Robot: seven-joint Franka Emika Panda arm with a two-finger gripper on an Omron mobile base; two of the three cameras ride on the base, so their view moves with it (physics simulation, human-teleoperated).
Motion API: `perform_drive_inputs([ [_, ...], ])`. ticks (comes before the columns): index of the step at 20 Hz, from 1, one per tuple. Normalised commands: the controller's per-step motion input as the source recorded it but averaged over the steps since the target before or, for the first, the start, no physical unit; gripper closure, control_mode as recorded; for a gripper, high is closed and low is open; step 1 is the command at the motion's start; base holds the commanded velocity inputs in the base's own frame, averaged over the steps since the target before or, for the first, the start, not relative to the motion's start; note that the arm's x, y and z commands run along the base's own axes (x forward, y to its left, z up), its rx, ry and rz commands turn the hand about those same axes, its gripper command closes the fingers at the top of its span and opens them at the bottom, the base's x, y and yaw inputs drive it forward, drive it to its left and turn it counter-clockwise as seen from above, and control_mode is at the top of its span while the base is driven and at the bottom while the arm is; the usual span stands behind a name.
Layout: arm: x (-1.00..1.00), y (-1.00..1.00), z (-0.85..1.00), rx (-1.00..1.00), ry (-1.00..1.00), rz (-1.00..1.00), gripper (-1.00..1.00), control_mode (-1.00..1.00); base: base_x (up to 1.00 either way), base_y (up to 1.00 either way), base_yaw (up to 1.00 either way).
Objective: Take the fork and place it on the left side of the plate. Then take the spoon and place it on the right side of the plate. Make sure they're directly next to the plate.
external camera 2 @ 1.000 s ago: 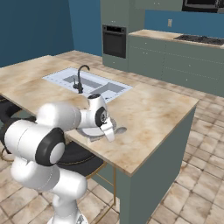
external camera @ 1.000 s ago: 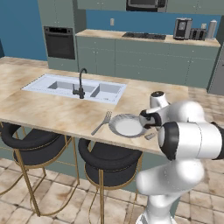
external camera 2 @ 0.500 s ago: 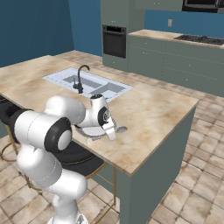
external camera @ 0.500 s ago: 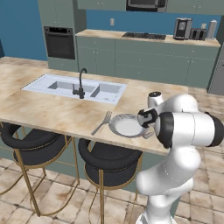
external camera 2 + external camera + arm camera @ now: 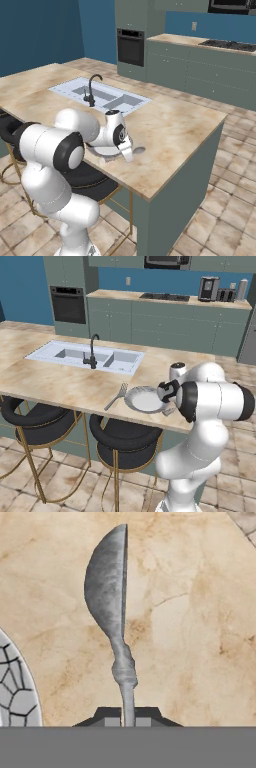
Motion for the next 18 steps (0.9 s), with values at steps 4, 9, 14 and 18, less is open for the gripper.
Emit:
perform_drive_inputs([
  [4, 0.0, 0.0, -0.08, 0.02, 0.0, 0.03, 1.0, -1.0, 0.0, 0.0, 0.0],
  [9, 0.0, 0.0, -0.05, 0.02, 0.0, 0.04, 1.0, -1.0, 0.0, 0.0, 0.0],
  [14, 0.03, 0.0, -0.02, 0.02, 0.0, 0.03, 1.0, -1.0, 0.0, 0.0, 0.0],
  [18, 0.23, 0.0, -0.03, 0.01, 0.0, 0.01, 1.0, -1.0, 0.0, 0.0, 0.0],
])
